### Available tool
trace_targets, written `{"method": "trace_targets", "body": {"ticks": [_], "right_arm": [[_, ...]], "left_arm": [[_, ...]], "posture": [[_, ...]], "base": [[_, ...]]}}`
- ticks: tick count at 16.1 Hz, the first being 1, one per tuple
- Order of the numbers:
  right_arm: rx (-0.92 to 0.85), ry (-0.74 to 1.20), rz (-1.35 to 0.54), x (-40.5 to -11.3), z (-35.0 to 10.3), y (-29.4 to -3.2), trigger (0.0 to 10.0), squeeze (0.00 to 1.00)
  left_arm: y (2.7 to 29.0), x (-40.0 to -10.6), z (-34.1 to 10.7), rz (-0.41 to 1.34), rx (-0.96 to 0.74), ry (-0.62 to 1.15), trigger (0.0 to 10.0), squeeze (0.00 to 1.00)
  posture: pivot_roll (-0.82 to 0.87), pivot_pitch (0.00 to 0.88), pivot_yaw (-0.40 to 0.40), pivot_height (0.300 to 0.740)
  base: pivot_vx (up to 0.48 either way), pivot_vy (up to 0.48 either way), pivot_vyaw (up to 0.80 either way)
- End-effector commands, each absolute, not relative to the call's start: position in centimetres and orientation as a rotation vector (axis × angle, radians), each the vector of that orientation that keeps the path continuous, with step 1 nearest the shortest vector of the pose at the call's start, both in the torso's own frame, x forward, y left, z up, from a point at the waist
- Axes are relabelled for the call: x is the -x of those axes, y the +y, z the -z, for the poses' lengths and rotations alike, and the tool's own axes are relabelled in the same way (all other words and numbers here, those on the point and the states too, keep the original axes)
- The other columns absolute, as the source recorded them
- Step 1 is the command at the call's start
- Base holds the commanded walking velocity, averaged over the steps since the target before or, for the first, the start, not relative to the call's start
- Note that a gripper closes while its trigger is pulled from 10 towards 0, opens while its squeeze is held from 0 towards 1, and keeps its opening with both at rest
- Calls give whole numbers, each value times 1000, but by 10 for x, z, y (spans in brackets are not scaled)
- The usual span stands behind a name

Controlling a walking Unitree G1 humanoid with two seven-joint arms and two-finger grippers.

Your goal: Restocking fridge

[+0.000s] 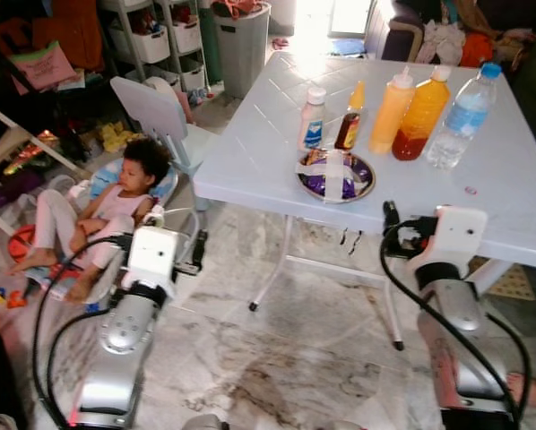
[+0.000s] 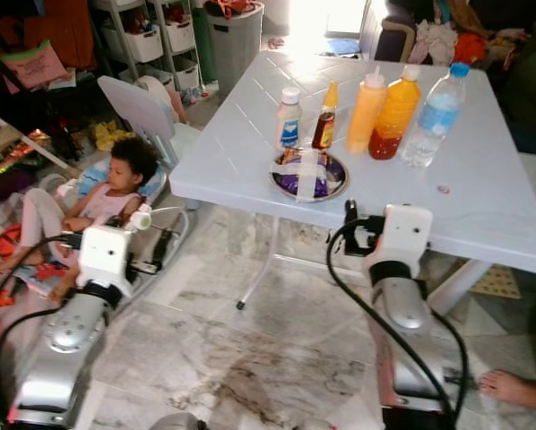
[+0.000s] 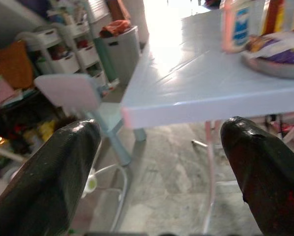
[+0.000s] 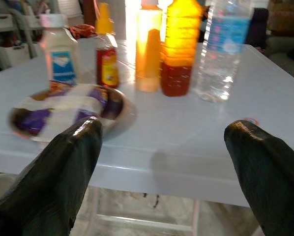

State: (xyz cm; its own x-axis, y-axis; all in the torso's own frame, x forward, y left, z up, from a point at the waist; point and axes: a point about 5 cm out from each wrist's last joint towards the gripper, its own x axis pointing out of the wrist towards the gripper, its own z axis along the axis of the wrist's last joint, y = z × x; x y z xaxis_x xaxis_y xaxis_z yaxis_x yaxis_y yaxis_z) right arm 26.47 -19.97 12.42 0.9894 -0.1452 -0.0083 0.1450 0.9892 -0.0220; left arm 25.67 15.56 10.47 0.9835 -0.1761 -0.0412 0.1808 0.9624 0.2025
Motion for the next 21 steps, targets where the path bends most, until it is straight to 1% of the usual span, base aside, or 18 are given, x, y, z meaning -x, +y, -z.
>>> {"method": "trace_targets", "body": {"ticks": [1,13,21], "right_arm": [[19,9,152,-265,-125,-203,10000,0],[15,14,146,-265,-123,-201,10000,0],[15,15,146,-266,-123,-202,10000,0]], "left_arm": [[153,-258,-108,196,-205,7,10000,0],[152,-258,-107,203,-193,10,10000,0],[153,-259,-106,189,-175,4,10000,0]], "posture": [[-3,0,13,740],[-8,0,15,740],[-10,0,10,740]], "base": [[480,0,0],[480,0,0],[328,0,0]]}}
